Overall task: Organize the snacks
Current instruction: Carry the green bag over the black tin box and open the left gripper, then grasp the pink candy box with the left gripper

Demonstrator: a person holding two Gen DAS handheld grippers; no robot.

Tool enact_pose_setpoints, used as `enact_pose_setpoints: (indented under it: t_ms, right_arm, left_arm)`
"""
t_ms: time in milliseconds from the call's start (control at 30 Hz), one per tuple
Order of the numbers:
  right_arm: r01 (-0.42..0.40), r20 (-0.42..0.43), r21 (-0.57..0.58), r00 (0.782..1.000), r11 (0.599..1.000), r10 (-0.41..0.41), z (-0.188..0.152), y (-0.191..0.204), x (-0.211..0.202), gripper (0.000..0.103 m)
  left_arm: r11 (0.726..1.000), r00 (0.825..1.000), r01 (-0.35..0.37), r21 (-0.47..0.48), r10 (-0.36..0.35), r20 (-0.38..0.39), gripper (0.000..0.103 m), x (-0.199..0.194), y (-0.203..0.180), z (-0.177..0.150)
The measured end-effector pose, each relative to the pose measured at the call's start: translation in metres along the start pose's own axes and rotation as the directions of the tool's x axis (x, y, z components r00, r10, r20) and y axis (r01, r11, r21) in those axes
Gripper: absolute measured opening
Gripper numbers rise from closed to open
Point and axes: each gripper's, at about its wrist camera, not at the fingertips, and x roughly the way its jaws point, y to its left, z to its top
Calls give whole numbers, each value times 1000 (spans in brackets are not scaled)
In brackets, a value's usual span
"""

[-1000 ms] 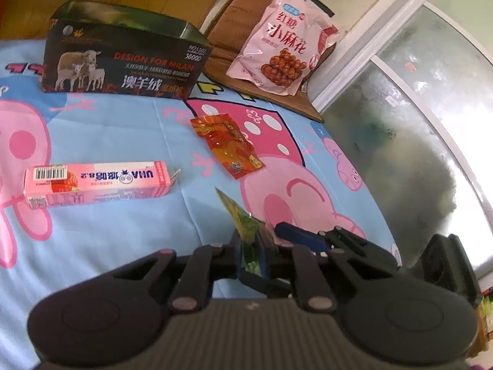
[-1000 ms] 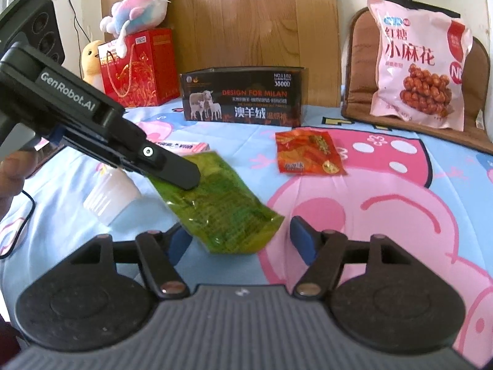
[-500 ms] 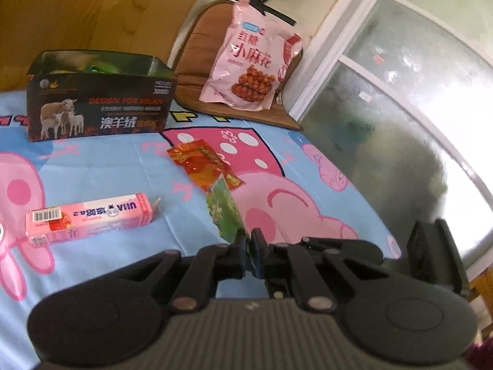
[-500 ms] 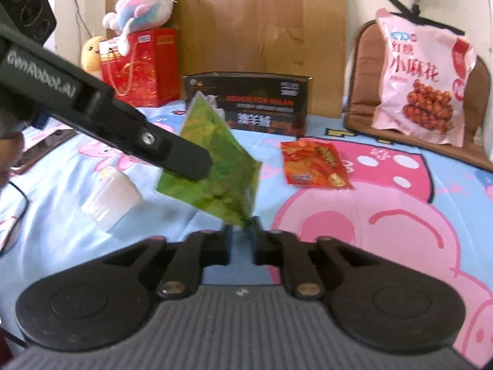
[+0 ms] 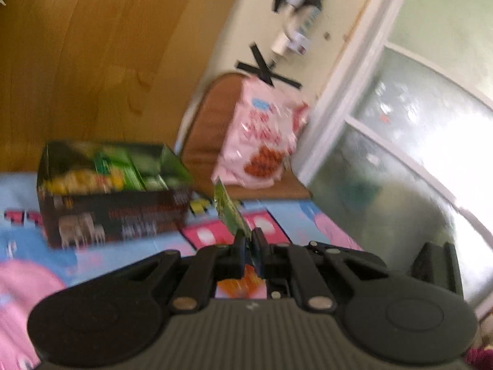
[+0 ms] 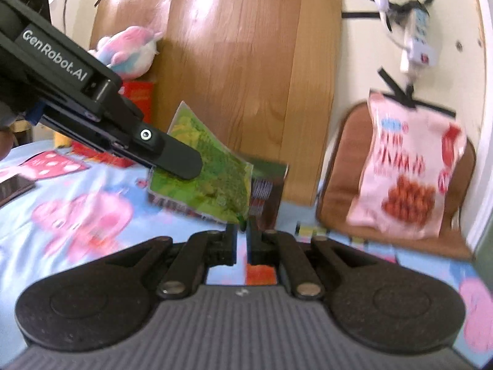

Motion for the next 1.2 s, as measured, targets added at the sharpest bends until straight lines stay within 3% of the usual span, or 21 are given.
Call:
enact_pose_setpoints:
  t_ms: [167, 267, 300, 400, 467, 533, 667, 767, 833, 1000, 1100, 1200]
  right_arm:
    - [42, 4, -47, 999, 998, -42, 29, -9, 60, 8]
    - [87, -22, -109, 996, 990, -89, 39, -10, 100, 8]
    - [98, -43, -130, 994, 987, -104, 40, -11, 113, 9]
    - [122, -95, -138, 986, 983, -135, 38, -18, 131, 12]
    - [103, -86, -87, 990, 991, -111, 37, -27, 118, 13]
    - [93, -62, -34, 993, 995, -95, 33, -36, 98, 16]
    - [78, -126, 176, 990, 981, -56, 9, -65, 61, 16]
    - [-22, -163, 343, 983, 939, 83, -13, -71, 37, 19]
    - [-124, -157, 403, 966, 907, 203, -24, -60, 20, 21]
    - [-285, -157, 394, 916, 874, 369, -39, -12, 2, 36]
    - [-308, -186, 293, 910, 905, 370, -35, 16, 6, 45]
    - [-299, -217, 230, 912, 926, 349, -33, 33, 12, 45]
  left_arm:
    - [998, 998, -40, -45, 42, 41, 7, 33, 38, 39]
    - [993, 996, -83, -79, 85, 26, 11, 62, 64, 53]
    - [989, 993, -119, -93, 120, 8, 17, 76, 74, 55]
    - [958, 963, -269, -103, 265, -53, 22, 108, 94, 52]
    - [953, 957, -288, -99, 281, -72, 24, 113, 102, 44]
    - [955, 958, -285, -76, 283, -40, 27, 105, 101, 38]
    - [957, 959, -282, -74, 284, 16, 33, 72, 88, 28]
    - [960, 960, -268, -86, 273, 60, 36, 35, 80, 15]
    - [958, 960, -261, -118, 271, 71, 37, 8, 78, 0]
    - [917, 938, -336, -215, 347, 15, 42, -32, 89, -51]
    - [878, 930, -360, -316, 364, -48, 43, -48, 104, -81]
    - [854, 937, -344, -390, 338, -87, 43, -51, 114, -96]
